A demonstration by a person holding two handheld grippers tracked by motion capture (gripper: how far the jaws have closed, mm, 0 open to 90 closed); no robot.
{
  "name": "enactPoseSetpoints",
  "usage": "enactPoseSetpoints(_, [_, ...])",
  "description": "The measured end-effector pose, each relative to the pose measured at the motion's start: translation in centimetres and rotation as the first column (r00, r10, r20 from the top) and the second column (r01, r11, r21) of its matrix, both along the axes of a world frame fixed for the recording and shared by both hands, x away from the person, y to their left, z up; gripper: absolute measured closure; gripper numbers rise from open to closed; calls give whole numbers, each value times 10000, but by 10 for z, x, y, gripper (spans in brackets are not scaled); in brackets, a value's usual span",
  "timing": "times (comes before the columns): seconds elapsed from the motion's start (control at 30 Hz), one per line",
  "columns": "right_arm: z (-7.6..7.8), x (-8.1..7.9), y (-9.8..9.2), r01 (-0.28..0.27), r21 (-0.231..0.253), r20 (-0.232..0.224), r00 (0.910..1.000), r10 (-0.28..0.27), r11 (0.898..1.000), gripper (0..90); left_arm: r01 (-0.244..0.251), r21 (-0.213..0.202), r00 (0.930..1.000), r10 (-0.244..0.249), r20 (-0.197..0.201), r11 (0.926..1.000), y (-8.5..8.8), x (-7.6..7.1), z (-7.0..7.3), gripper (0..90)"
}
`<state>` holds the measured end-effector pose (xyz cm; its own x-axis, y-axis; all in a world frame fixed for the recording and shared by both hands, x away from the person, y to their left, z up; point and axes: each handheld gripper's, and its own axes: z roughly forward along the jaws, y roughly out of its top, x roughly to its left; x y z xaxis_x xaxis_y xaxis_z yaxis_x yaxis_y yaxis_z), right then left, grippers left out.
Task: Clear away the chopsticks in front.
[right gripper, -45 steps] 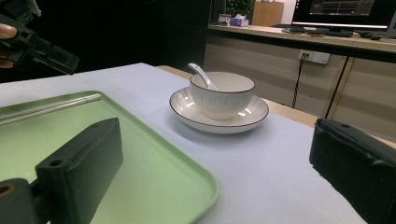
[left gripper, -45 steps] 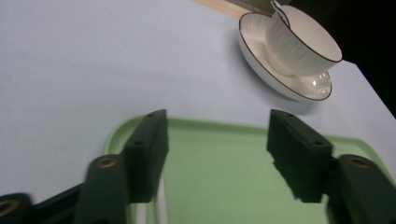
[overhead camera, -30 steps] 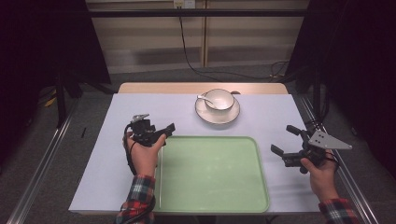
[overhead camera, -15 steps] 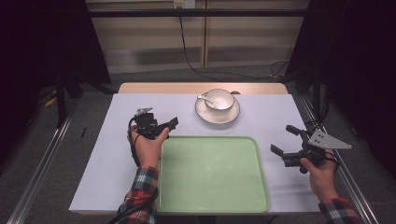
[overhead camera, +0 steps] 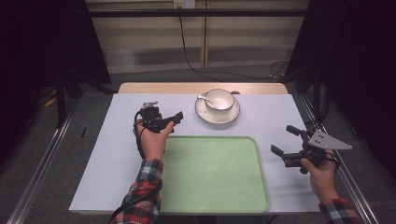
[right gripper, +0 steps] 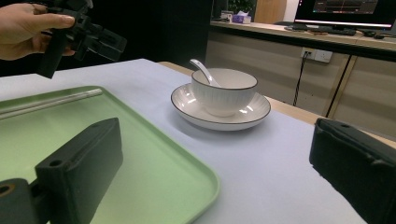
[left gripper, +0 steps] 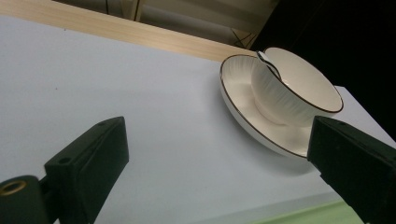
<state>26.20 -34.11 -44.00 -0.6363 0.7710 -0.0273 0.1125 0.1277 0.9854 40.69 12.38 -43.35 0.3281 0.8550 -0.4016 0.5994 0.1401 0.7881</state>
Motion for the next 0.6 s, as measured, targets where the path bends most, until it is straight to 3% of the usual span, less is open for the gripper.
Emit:
enactPoseSetpoints(0.03, [0, 0, 0, 13, 8, 0, 10000, -13, 10000, 19, 91, 107, 10000, -91, 0, 9999, 0, 1, 0, 49])
enactPoseSetpoints(0.17, [0, 0, 0, 26, 25, 38, 10000, -26, 10000, 19, 118, -99, 9999, -117, 48, 9999, -5, 6, 3, 49])
enactPoseSetpoints(0.6, [0, 2, -1, 4, -2, 63, 10000, -4, 10000, 19, 385, 124, 9993, -385, 11, 9992, -21, 17, 8, 48])
